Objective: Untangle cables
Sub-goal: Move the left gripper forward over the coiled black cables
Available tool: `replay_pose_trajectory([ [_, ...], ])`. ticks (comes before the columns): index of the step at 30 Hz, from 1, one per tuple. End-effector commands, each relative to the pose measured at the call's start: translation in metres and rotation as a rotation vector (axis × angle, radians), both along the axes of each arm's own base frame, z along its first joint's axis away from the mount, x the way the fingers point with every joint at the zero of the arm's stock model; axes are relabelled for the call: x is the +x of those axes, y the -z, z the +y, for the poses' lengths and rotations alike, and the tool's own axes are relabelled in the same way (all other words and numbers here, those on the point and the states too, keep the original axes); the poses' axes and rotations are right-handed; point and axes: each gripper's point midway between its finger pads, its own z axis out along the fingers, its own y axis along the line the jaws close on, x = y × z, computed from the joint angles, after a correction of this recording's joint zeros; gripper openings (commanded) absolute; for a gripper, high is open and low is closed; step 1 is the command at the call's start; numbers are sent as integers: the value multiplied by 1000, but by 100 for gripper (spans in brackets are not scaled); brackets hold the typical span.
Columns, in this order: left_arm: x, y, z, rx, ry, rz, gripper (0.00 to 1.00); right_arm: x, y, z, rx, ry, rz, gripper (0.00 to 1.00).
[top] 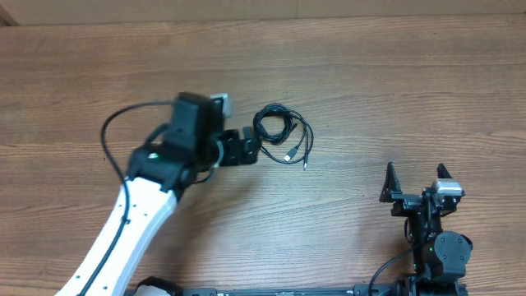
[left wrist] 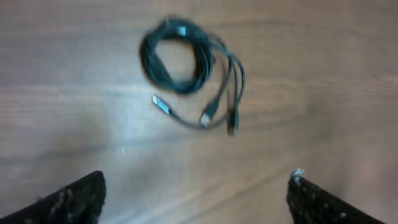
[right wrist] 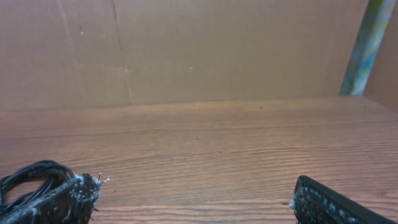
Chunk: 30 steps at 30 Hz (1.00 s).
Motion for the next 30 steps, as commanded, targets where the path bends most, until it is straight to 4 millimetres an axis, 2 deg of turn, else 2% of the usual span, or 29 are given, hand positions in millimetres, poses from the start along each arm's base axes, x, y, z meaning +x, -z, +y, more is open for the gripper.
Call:
replay_pose_trajectory([
  [1, 27, 3, 6, 120, -192, -57, 84, 0, 3, -3, 5, 16, 0, 100],
  [6, 51, 27, -12, 106, -254, -53, 79, 0, 3, -3, 5, 16, 0, 100],
  [13, 86, 75, -31, 110, -256, -50, 77, 0, 3, -3, 5, 16, 0, 100],
  [15, 97, 100, -37, 118, -255, -41, 69, 0, 3, -3, 5, 16, 0, 100],
  [18, 102, 121, -39, 130, -254, -24, 63, 0, 3, -3, 5, 16, 0, 100],
  [23, 99, 155, -38, 170, -250, 33, 63, 0, 3, -3, 5, 16, 0, 100],
  [27, 98, 171, -34, 204, -257, 56, 61, 0, 3, -3, 6, 16, 0, 100],
  [28, 97, 176, -32, 216, -260, 62, 59, 0, 3, -3, 5, 16, 0, 100],
  [30, 95, 185, -31, 226, -263, 79, 45, 0, 3, -3, 5, 16, 0, 100],
])
